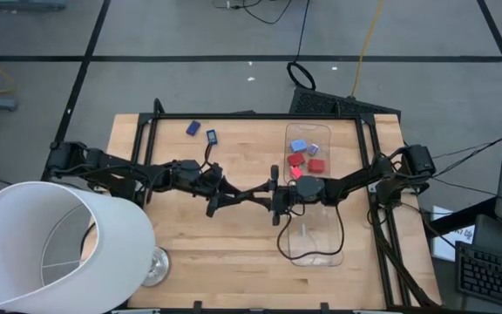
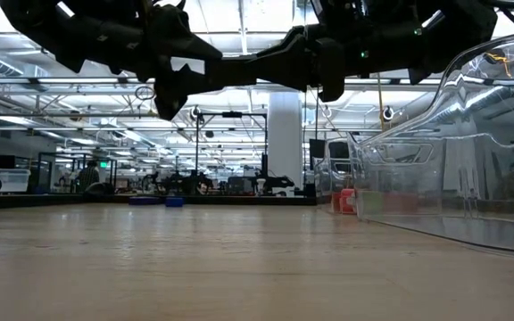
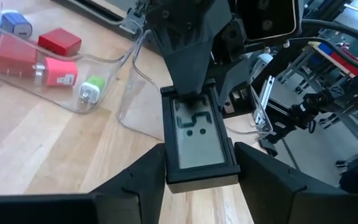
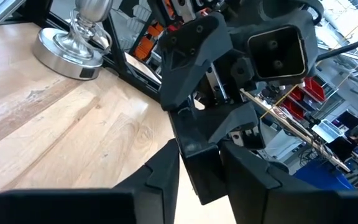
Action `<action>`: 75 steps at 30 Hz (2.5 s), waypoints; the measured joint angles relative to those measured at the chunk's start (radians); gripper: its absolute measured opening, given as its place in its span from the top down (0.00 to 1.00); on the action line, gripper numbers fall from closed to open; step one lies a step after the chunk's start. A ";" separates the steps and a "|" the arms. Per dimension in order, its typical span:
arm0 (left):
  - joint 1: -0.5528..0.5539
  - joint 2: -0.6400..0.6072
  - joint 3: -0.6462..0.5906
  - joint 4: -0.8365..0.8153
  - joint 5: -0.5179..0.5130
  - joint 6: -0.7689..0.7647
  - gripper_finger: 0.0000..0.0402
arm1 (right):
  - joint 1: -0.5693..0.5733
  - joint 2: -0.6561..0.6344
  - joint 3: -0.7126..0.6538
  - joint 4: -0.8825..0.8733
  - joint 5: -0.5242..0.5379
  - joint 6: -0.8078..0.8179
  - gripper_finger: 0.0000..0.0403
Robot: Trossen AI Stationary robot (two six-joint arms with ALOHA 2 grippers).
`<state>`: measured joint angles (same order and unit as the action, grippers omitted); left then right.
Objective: Pick & Place Office items
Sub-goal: Put the black digital clock into the bottom transparent bin
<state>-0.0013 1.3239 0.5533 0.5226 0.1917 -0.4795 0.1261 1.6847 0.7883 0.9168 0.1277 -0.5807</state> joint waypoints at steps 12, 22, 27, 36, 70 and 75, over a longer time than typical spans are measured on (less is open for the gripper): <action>0.002 0.000 0.000 0.063 -0.039 0.067 0.45 | 0.000 0.000 0.000 -0.028 -0.003 0.005 0.86; 0.022 -0.042 0.000 0.061 -0.035 0.119 0.45 | 0.000 -0.012 0.000 -0.051 -0.001 0.060 0.84; 0.053 -0.145 0.000 -0.053 -0.035 0.138 0.48 | -0.002 -0.070 0.000 -0.127 -0.001 0.148 0.86; 0.064 -0.323 0.000 -0.337 -0.126 0.191 0.56 | -0.002 -0.194 0.001 -0.327 0.001 0.233 0.86; 0.129 -0.388 -0.086 -0.526 -0.587 0.257 0.56 | 0.250 -0.622 -0.045 -1.272 0.213 0.892 0.86; 0.153 -0.388 -0.086 -0.455 -0.587 0.300 0.54 | 0.264 -0.623 -0.082 -1.266 0.213 0.965 0.86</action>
<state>0.1513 0.9360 0.4675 0.0679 -0.3954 -0.1797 0.3901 1.0618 0.7064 -0.3489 0.3408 0.3846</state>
